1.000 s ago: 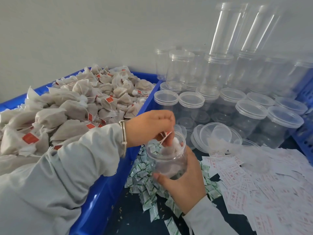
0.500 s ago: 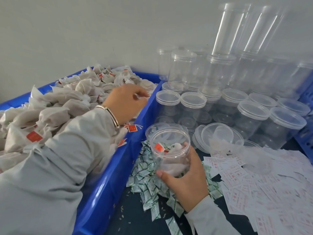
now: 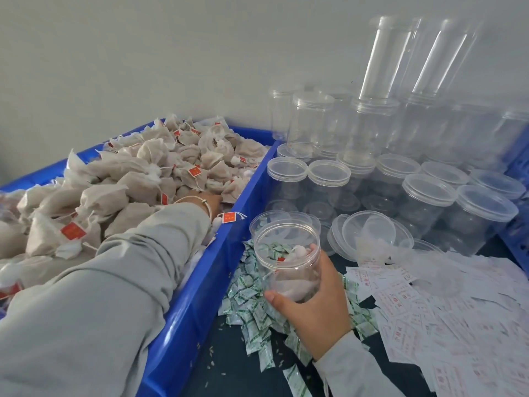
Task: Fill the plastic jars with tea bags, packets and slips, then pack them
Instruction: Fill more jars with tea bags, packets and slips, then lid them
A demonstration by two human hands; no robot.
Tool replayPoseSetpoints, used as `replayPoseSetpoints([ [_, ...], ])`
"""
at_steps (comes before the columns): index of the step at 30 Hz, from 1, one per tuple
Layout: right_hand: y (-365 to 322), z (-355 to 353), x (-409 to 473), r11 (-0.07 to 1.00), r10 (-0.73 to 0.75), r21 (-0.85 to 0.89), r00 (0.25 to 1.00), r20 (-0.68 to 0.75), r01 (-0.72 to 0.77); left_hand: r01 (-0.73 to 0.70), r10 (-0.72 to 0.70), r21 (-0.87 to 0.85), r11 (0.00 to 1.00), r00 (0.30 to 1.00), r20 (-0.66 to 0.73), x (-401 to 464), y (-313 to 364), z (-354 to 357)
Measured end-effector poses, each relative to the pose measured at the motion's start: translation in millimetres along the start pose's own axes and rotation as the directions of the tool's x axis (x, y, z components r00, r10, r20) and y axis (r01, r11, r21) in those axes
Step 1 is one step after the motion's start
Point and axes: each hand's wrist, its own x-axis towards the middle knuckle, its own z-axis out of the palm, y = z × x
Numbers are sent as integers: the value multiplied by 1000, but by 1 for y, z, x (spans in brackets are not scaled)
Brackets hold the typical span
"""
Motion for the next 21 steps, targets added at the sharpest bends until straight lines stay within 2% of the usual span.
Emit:
replayPoseSetpoints([
  [6,-1,-2,-1,1000,-3,8,1000,27,3,160,-160,-46,986,987,4,-1,3,0],
  [10,-1,-3,1,1000,5,25,1000,23,-6,184,-187,-198,963,982,3,-4,2,-12],
  [11,-1,-3,1,1000,5,22,1000,22,-6,180,-192,-218,959,981,-31,-7,2,-16],
  [13,-2,-4,0,1000,5,10,1000,22,-5,162,-203,-208,965,960,-194,-18,0,-24],
  [15,-2,-5,0,1000,15,6,1000,16,-15,67,-211,-386,920,915,-343,-29,-3,-29],
  [16,-2,-5,1,1000,18,6,1000,12,-18,-14,-223,-549,836,905,-363,-34,-3,-32],
  [17,-2,-5,1,1000,21,8,1000,7,-21,-113,-218,-724,680,912,-347,-39,-3,-36],
  [18,-2,-5,1,1000,25,11,1000,5,-25,-190,-190,-877,441,936,-298,-44,-1,-41],
  [19,-3,-4,1,1000,27,13,1000,6,-28,-219,-119,-961,168,963,-241,-50,3,-48],
  [20,-3,-4,1,1000,27,13,1000,8,-27,-223,-24,-973,-58,975,-222,-58,9,-53],
  [21,-3,-4,1,1000,25,11,1000,10,-25,-217,65,-956,-195,970,-233,-66,16,-58],
])
